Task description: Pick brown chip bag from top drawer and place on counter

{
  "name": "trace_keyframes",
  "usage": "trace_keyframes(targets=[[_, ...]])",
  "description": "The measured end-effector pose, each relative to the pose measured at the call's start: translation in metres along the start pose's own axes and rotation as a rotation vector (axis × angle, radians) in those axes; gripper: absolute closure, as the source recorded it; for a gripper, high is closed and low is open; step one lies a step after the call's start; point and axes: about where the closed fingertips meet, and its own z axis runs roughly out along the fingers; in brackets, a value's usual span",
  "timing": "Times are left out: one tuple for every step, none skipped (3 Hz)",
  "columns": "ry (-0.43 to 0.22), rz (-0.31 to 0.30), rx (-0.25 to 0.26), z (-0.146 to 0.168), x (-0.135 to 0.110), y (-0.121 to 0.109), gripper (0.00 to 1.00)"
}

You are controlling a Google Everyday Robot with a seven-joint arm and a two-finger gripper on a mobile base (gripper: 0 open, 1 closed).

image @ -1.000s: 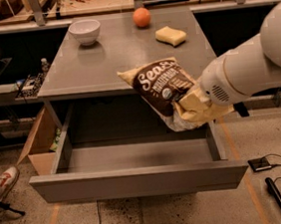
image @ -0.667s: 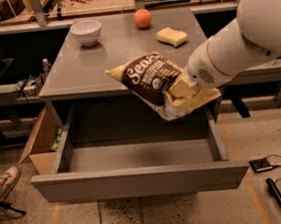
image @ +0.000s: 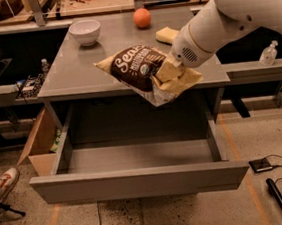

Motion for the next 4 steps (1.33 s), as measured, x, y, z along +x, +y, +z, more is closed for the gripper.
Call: trace_keyframes(targets=[[0.001,0.0,0.0,0.0,0.0,0.0,1.0],[-0.009,-0.04,-0.015,0.005,-0.016,-0.003,1.0],[-0.01,-0.109,-0.059,0.024,-0.045,-0.011,1.0],[0.001,-0.141,-0.076,0.04,-0.063,-0.017,1.0]])
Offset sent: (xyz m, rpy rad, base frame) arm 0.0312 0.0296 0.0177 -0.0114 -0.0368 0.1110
